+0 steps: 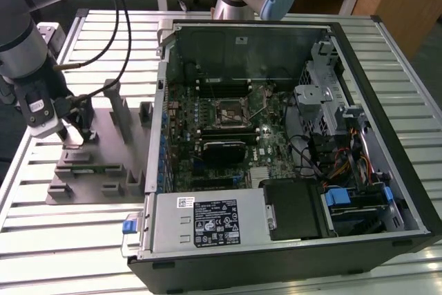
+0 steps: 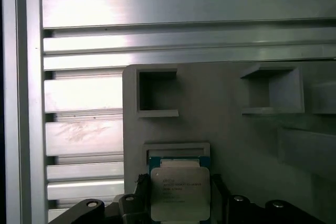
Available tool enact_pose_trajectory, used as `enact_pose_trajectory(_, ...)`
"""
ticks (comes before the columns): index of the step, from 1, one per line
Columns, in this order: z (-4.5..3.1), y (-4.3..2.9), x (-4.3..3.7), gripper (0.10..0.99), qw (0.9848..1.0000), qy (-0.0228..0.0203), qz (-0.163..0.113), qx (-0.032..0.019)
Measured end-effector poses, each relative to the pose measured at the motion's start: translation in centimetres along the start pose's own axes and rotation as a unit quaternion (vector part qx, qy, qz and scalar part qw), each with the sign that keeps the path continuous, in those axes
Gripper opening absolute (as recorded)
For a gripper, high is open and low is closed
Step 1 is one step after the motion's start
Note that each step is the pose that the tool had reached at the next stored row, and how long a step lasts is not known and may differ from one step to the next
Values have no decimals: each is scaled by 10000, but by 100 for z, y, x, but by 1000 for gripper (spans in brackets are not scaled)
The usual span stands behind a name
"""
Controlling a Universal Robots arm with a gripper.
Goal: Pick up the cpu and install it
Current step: 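Pick up the cpu and move it towards the insertion slot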
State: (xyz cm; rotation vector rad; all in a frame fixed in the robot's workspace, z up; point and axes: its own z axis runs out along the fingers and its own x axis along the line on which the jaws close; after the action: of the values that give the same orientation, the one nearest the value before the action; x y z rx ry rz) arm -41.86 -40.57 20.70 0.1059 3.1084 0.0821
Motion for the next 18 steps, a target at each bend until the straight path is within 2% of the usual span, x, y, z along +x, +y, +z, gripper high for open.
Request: enact_pose_trajectory(18,-375,20,-11,545,10000,-13,0,-23)
